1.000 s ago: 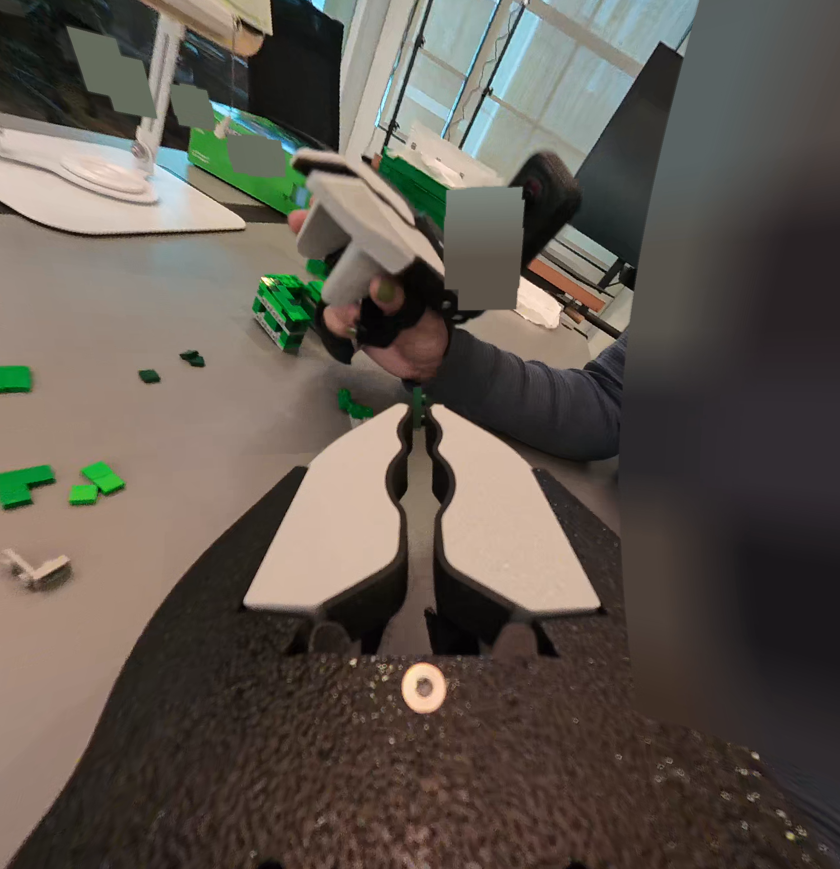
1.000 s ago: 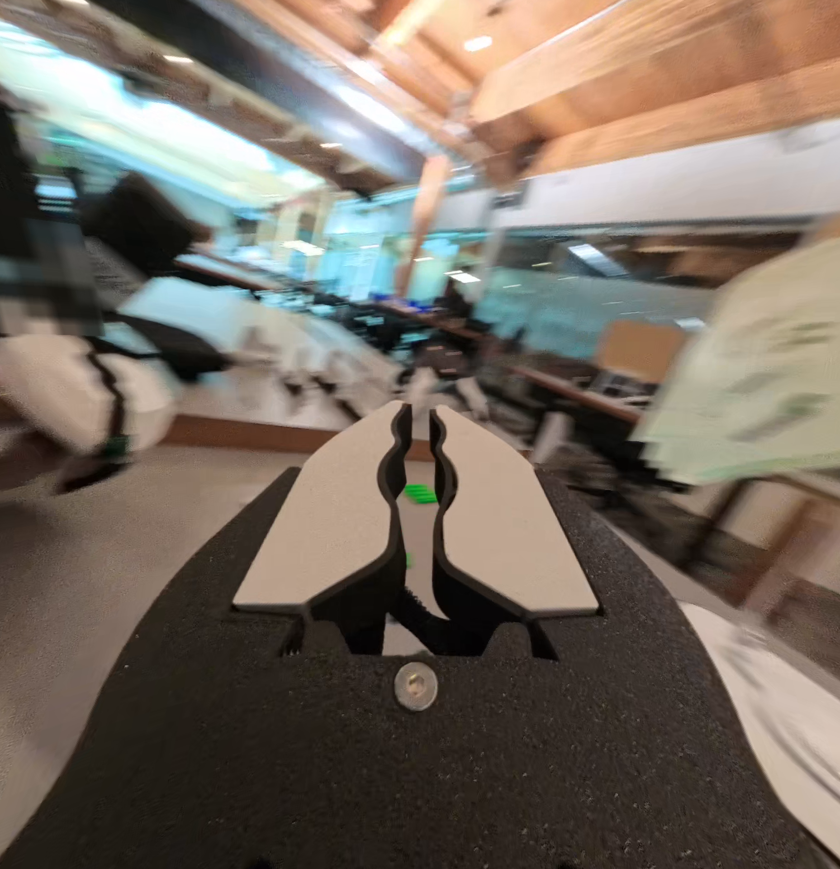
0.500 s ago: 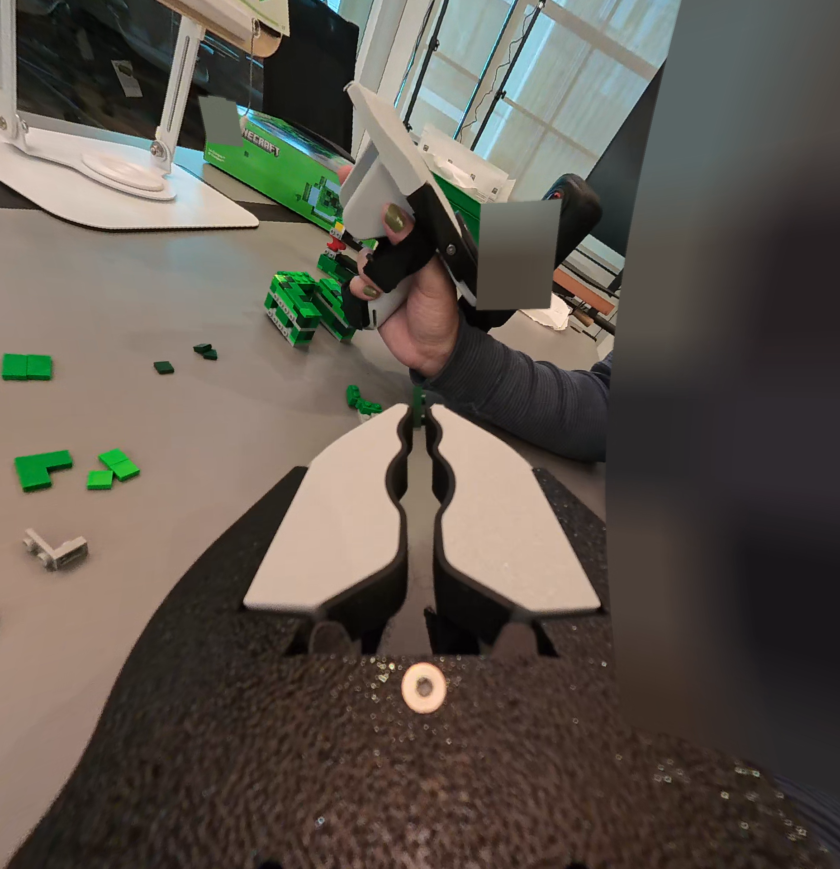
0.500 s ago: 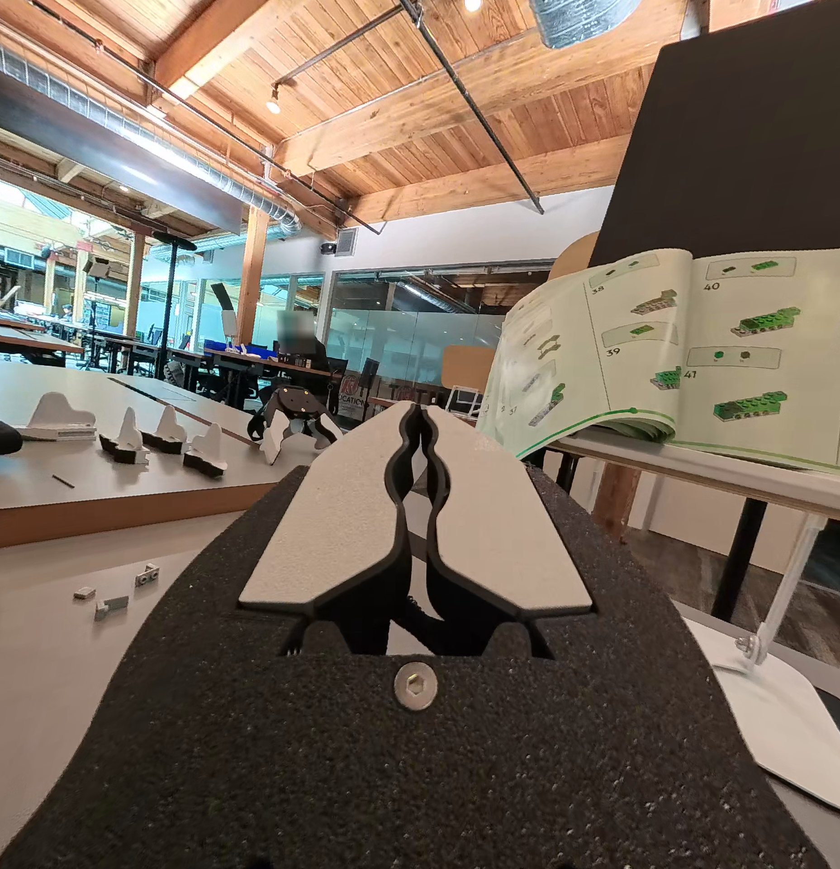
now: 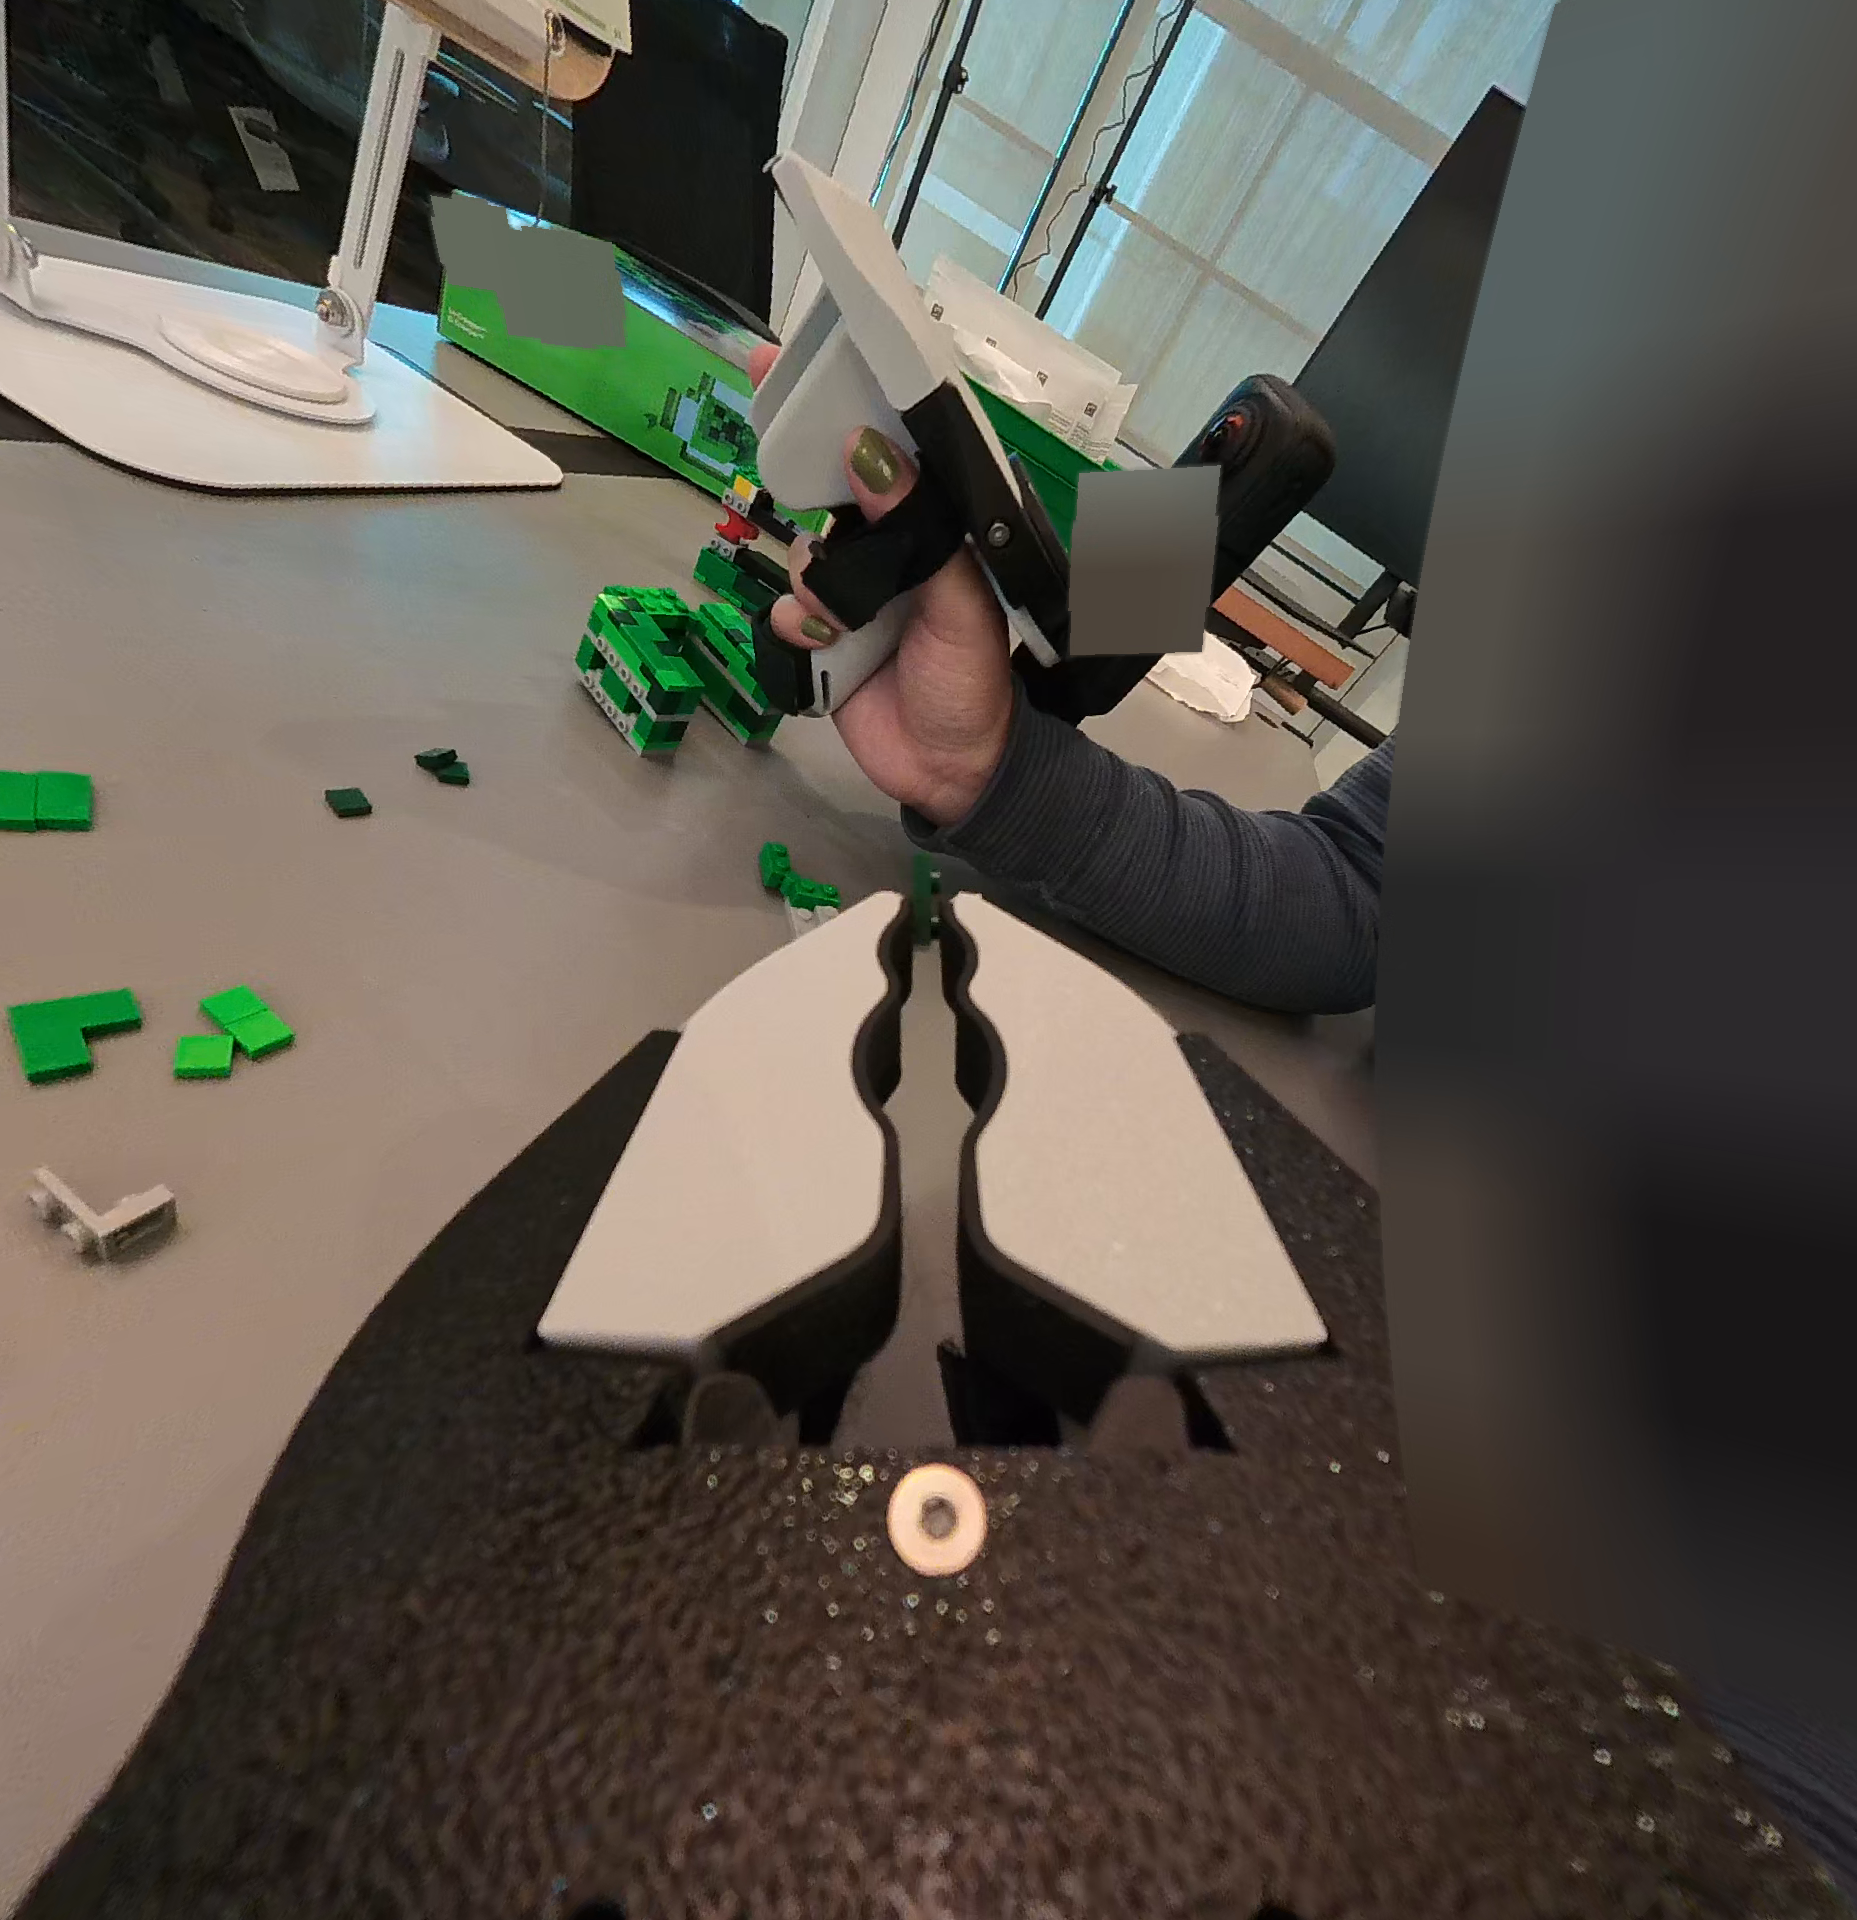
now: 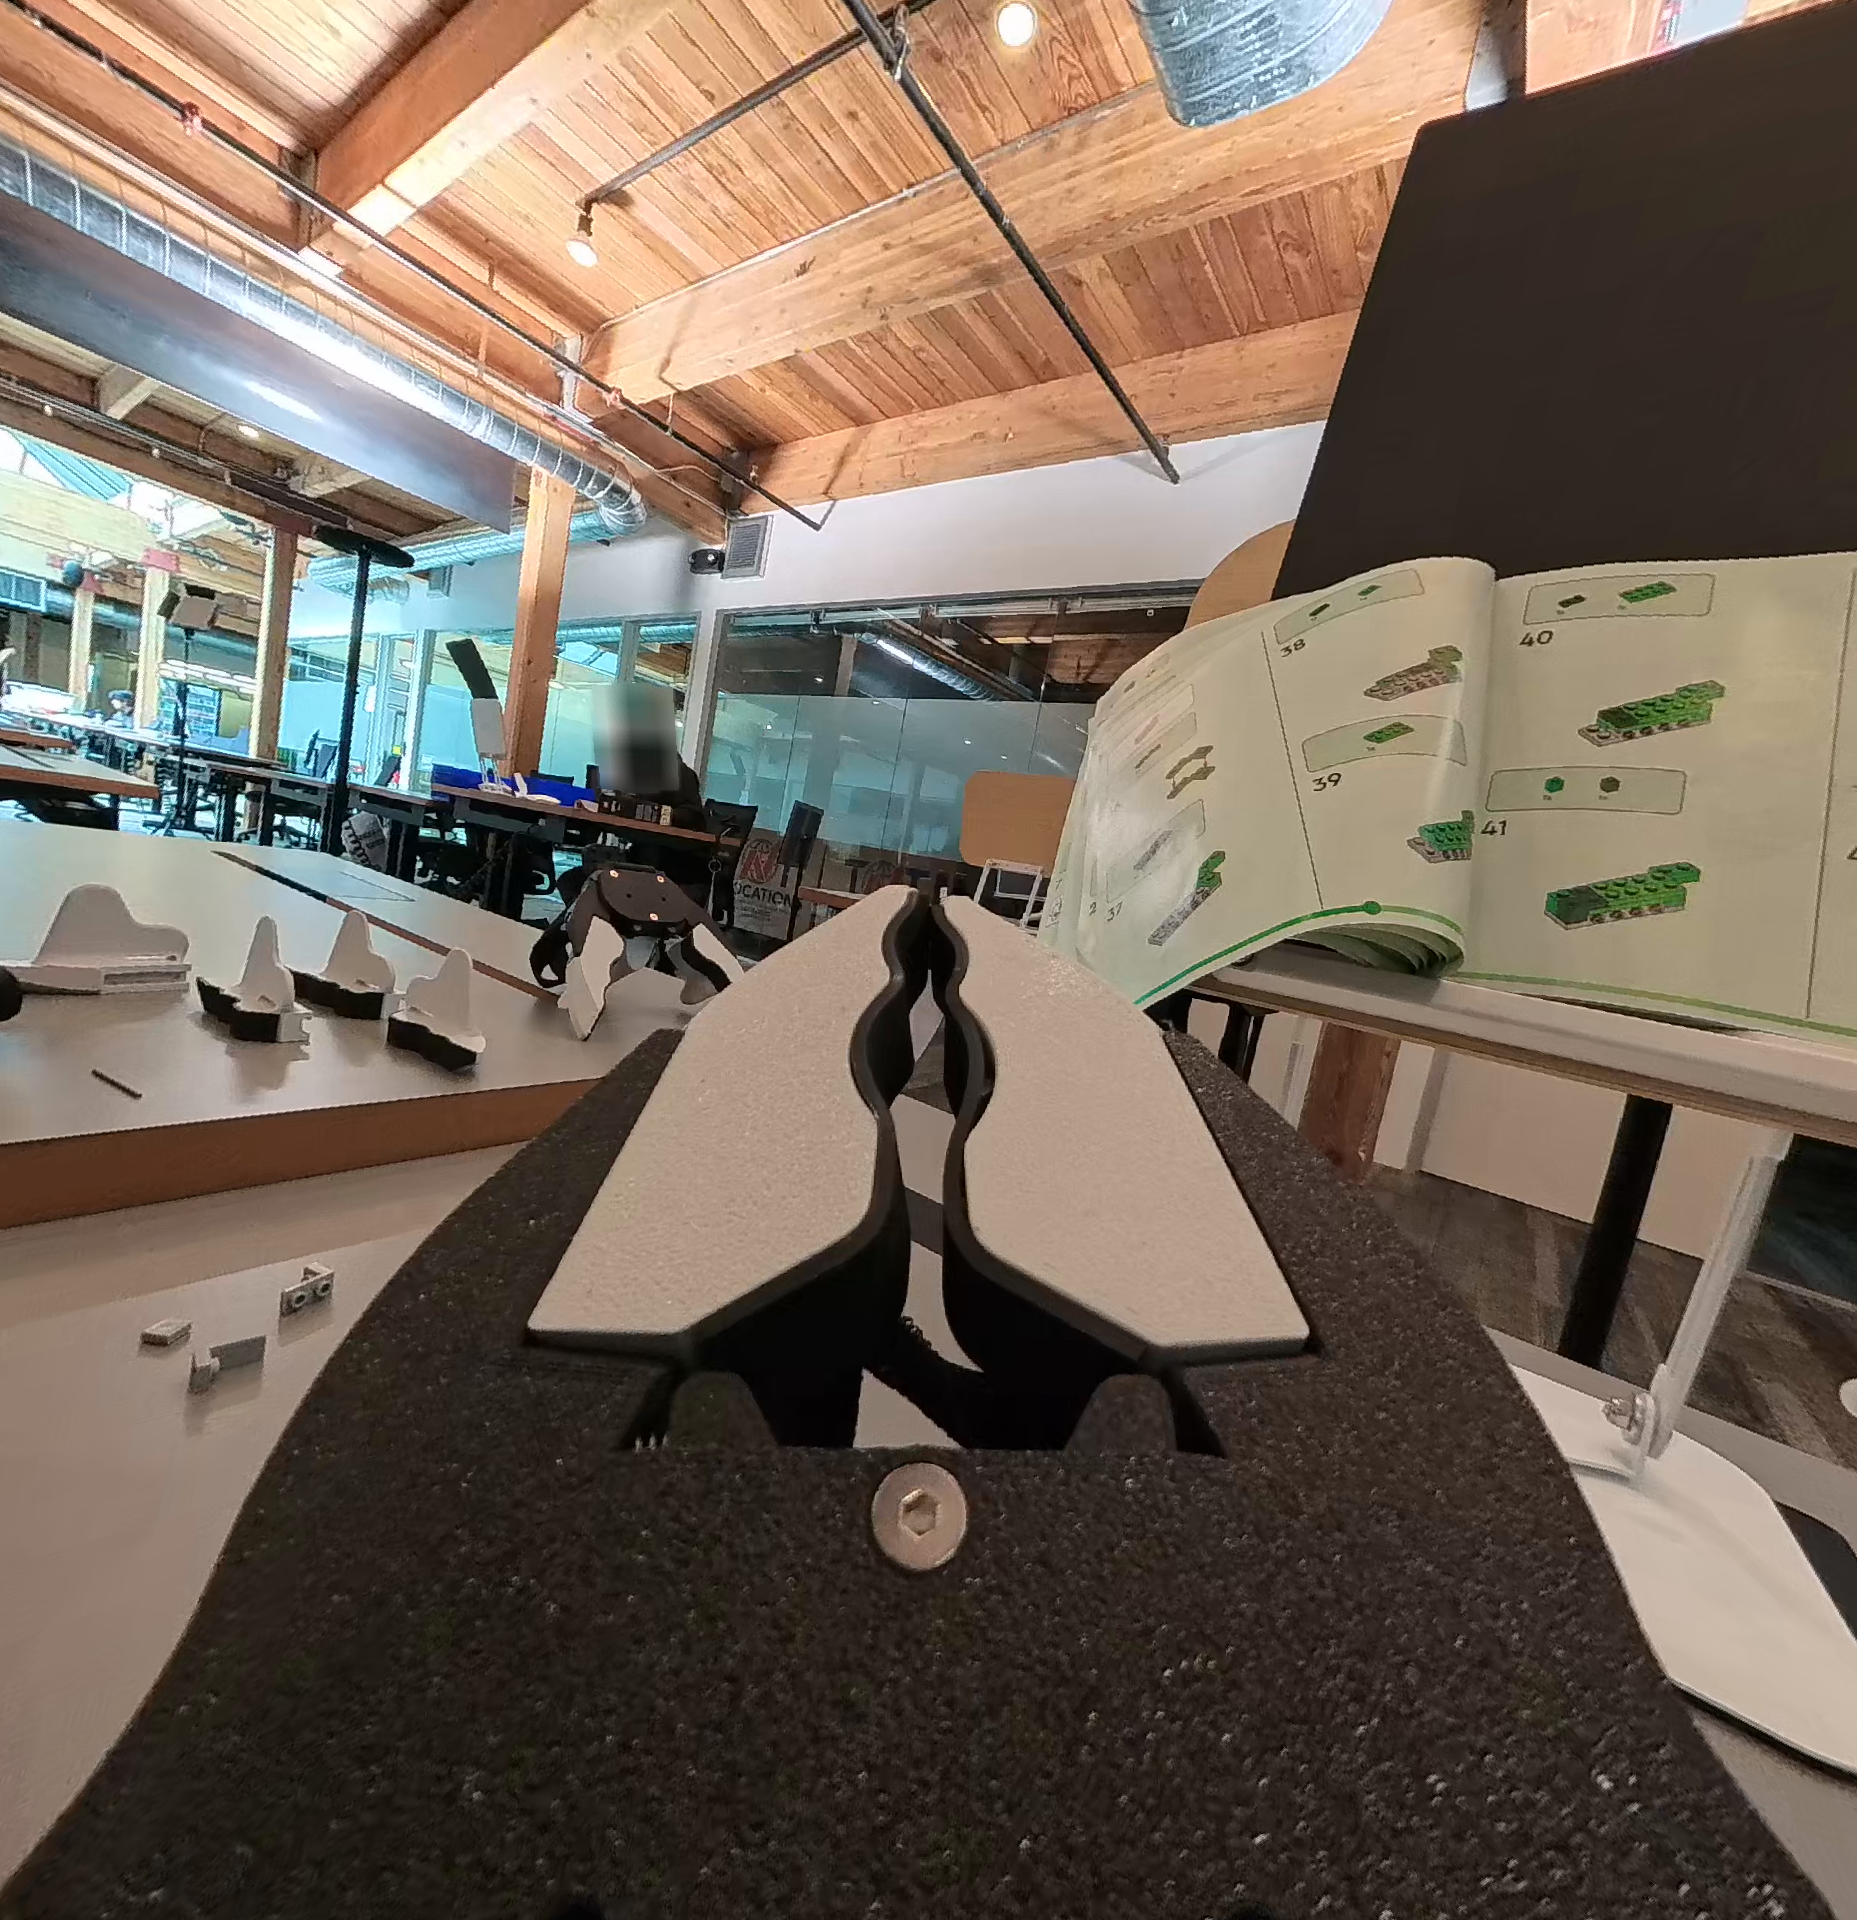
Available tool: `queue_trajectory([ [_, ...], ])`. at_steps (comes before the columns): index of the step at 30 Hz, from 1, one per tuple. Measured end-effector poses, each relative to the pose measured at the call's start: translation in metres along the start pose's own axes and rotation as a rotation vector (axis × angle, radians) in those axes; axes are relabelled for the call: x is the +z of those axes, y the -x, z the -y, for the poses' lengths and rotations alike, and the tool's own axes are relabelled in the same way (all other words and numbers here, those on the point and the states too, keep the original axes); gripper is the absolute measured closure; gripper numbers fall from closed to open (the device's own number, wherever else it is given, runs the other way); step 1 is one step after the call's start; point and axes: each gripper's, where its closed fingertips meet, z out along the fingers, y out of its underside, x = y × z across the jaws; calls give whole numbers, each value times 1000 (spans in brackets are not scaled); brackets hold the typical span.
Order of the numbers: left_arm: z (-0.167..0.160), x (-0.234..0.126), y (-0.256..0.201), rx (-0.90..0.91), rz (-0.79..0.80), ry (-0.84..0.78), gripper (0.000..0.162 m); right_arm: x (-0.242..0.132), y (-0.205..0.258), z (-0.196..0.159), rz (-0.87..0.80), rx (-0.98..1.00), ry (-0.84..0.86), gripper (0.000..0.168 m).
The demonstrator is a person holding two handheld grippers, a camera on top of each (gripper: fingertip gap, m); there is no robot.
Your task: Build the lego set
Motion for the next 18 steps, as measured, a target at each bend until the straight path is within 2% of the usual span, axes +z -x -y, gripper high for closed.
queue_trajectory([
  [18,-4,2,-2,-10,-17,21,158,-2,-7,3,-31,7,-12,168],
])
